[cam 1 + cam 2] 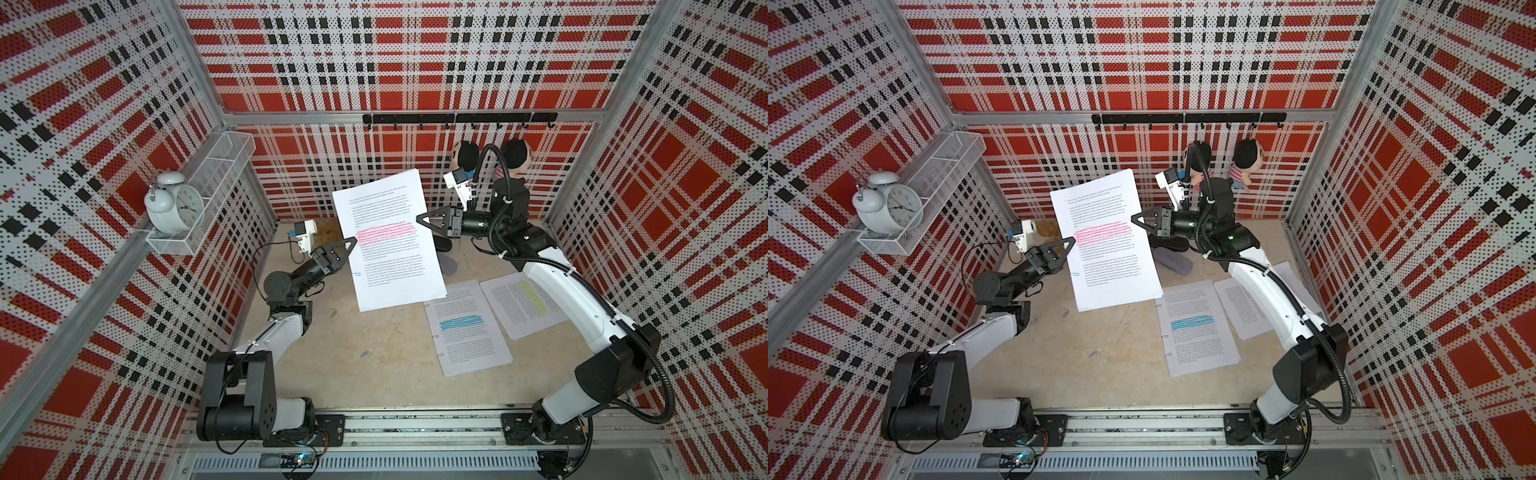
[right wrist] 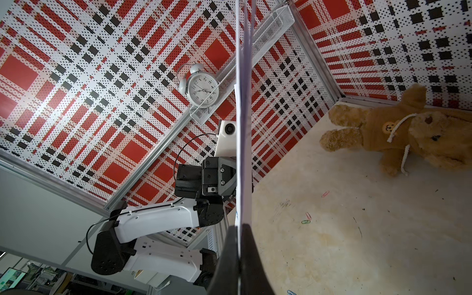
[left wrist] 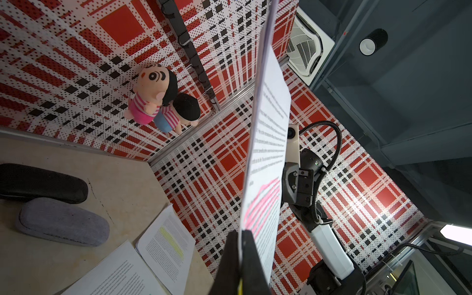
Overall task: Unclip the paperclips from the documents
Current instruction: Remove the paper clip from the document.
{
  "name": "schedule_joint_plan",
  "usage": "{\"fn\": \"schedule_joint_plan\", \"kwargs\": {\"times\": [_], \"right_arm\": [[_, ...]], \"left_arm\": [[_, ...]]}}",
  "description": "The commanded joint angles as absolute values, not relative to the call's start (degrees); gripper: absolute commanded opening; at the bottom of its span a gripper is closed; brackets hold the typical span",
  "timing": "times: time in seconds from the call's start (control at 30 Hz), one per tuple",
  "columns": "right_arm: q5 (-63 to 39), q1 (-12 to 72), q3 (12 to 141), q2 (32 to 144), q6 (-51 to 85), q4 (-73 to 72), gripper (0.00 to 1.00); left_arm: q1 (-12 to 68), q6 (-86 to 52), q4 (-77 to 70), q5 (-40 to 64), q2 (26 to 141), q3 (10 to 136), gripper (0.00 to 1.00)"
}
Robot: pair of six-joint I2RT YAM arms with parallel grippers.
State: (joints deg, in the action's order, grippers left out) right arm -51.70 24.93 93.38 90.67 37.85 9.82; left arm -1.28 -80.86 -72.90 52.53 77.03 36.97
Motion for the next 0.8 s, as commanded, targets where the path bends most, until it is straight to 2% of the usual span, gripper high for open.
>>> {"fn": "schedule_joint_plan", "kwargs": {"times": [0.0,0.13,0.77], "right_arm": [[-50.37,23.28,91.88,86.96,35.62,10.31,0.00],[-48.84,22.21,89.19,85.32,35.36,9.67,0.00],[-47.82,17.56,79.09,79.50,39.95,1.77,0.00]], "left_arm": [[-3.50,-76.48,-66.92,51.44,74.71,35.90,0.00],[-4.52,-72.38,-60.66,50.85,72.70,35.47,0.00],[-6.14,-67.18,-51.75,46.40,66.39,31.51,0.00]]}}
